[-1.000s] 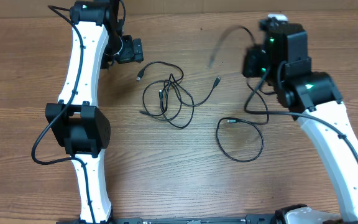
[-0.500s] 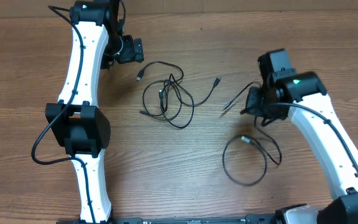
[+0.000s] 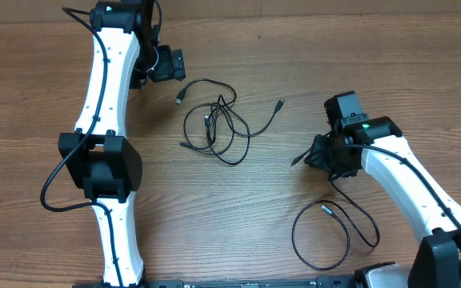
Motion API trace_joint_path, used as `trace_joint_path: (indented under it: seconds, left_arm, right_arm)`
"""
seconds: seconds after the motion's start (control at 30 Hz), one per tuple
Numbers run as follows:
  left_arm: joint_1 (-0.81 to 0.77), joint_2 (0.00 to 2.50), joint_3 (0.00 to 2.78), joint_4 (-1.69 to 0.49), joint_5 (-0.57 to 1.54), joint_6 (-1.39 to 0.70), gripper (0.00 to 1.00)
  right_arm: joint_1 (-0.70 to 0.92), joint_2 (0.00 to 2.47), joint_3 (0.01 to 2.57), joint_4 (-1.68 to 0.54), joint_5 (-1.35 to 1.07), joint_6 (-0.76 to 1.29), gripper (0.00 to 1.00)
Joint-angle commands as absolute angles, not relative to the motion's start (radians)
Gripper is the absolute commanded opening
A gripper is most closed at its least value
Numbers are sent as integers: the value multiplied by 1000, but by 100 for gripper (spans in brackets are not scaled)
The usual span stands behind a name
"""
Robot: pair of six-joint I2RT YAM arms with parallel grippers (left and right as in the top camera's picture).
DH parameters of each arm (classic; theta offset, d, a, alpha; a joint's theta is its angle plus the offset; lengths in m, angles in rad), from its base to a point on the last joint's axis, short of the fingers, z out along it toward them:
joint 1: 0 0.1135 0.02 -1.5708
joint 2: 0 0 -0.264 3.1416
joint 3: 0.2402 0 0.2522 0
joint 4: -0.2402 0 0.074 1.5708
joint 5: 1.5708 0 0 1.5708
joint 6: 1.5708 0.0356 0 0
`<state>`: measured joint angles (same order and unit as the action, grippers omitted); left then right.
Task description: Untangle cables
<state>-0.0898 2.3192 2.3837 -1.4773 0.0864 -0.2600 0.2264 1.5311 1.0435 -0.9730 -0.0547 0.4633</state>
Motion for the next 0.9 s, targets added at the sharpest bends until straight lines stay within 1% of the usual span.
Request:
trace_joint_path:
  seconds: [0.0,0.07,0.1,0.13,0.23,0.33,0.43,0.5,0.57,0.63,0.77,0.8,0.87]
  left_arm:
    - [-92,2321,2407,-1480,98,-273,100]
    - [-92,2321,2407,-1480,97,-273,100]
    - [-92,2321,2407,-1480,98,-268,100]
    - [-92,2321,2407,-1480,97,-267,100]
    - [-92,2320,2407,-1480,97,-265,100]
    - [-92,2321,2407,-1479,97,-262,99]
    - [-92,2321,2407,-1470,97,-262,100]
    - [-92,2321,2407,-1461,97,-262,100]
    - [-92,2321,2407,-1453,98,-262,99]
    - [-92,2321,2407,-1448,97,-262,100]
    - [-92,2321,2407,-1437,97,-262,100]
    - [-92,2321,2407,-1435,97,-262,100]
    - [-92,2321,2407,-1436,97,-262,100]
  right_arm:
    - [200,1534,1128,-988,-62,552,64]
    - [187,1534,1186,-1018,-57,579,70]
    - [183,1534,1220,-1040,-54,589,82]
    - [180,1534,1252,-1068,-49,603,100]
    - [179,1533,1352,-1219,30,751,100]
    - [179,1525,1404,-1411,108,1027,100]
    - [184,1520,1394,-1534,95,1224,100]
    - [195,1520,1369,-1573,52,1317,100]
    - [214,1520,1321,-1583,-10,1376,100]
    - [233,1520,1275,-1573,-12,1450,100]
    - [265,1520,1169,-1507,18,1693,100]
    - [269,1520,1150,-1467,46,1705,100]
    - [279,1520,1106,-1384,126,1656,100]
